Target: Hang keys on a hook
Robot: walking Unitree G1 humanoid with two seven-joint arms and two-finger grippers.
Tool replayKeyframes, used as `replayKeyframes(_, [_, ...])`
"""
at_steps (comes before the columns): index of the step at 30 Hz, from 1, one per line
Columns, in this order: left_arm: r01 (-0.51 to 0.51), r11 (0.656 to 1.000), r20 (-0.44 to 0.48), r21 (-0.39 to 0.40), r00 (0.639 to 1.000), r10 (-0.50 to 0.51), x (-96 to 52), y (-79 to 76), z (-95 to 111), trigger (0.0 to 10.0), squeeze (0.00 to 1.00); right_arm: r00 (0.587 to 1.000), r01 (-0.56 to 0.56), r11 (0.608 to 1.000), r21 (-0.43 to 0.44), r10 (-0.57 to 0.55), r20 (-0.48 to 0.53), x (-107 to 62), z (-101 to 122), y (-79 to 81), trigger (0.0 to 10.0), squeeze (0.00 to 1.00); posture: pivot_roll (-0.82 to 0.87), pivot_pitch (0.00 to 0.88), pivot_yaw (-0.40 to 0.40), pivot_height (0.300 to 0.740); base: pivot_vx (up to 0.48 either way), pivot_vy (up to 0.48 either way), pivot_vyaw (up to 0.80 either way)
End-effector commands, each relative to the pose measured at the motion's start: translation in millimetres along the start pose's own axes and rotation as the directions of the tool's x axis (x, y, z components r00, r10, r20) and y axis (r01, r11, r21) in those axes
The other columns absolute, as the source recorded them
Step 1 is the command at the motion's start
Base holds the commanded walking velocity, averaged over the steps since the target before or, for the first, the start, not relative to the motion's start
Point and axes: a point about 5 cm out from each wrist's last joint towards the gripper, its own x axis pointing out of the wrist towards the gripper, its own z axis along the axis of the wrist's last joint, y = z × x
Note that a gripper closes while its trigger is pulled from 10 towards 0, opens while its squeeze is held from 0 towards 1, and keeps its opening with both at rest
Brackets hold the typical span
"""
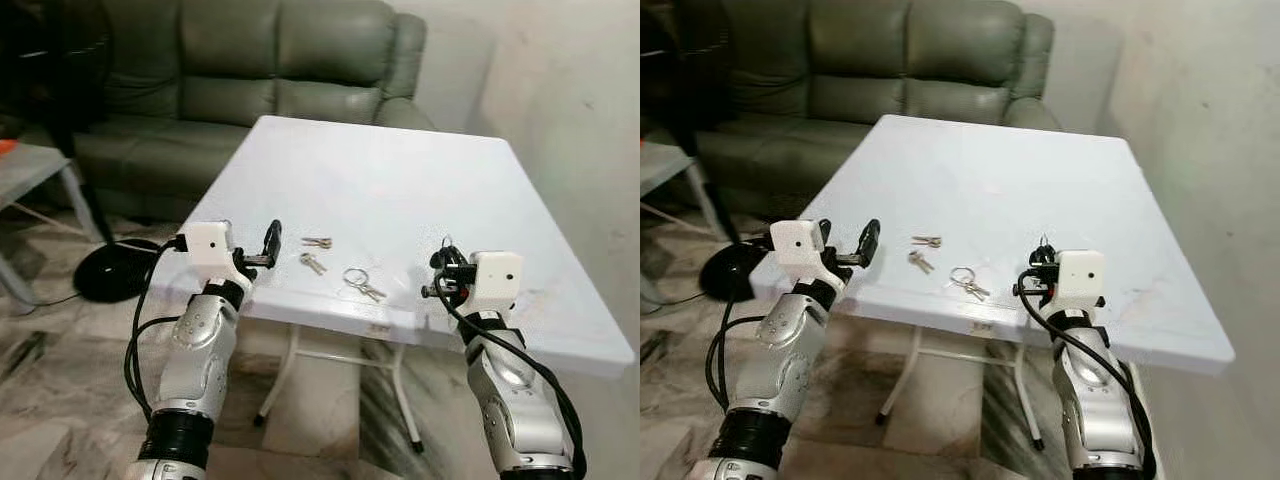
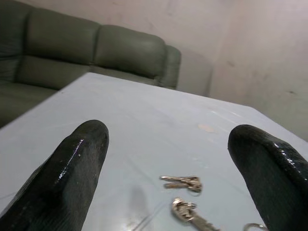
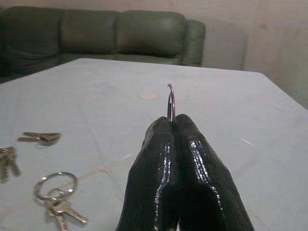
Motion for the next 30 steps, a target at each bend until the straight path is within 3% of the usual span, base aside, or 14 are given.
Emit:
replayKeyframes(1, [0.011,1.000,0.003,0.018,1.000,-0.011,1.2,-1.7,0.1,10.0,0.00,1.000,-0.009,1.000,-0.005,0.009,-0.012,0.7,-2.8,2.3,10.0,0.00,0.00,0.000,-0.027,0.740,0.000,0.000,-0.73])
replayKeyframes(7, [0.018,0.997,0.011,0.069,1.000,-0.018,0.9,-1.3,-0.1,10.0,0.00,1.000,-0.027,1.000,-0.014,0.027,-0.008,4.1,-2.0,5.3,10.0,0.00,0.00,0.000,-0.026,0.740,0.000,0.000,-0.73])
replayKeyframes(10, [-0.002,0.997,0.030,0.071,1.000,0.000,3.9,0.1,2.8,10.0,0.00,0.999,-0.035,0.999,-0.019,0.035,-0.002,7.7,-0.2,5.1,10.0,0.00,0.01,0.000,-0.030,0.740,0.000,-0.480,-0.73])
replayKeyframes(13, [-0.007,1.000,0.046,-0.023,0.999,0.008,6.5,-0.2,6.2,10.0,0.00,0.999,-0.035,0.999,-0.022,0.035,-0.001,8.9,-0.5,5.3,10.0,0.00,0.01,0.000,-0.032,0.740,0.000,-0.262,-0.73])
replayKeyframes(16, [-0.018,1.000,0.027,0.012,0.999,0.018,6.3,0.5,4.3,10.0,0.00,0.999,-0.040,0.999,-0.023,0.040,-0.003,8.4,-1.2,6.0,10.0,0.00,0.02,0.000,-0.034,0.740,0.000,0.000,-0.73])
replayKeyframes(30, [-0.054,0.998,0.022,0.017,0.998,0.053,5.5,2.8,3.0,10.0,0.00,0.999,-0.039,0.999,-0.017,0.039,0.005,10.7,0.5,7.8,10.0,0.00,0.02,0.000,-0.043,0.740,0.000,0.000,-0.73])
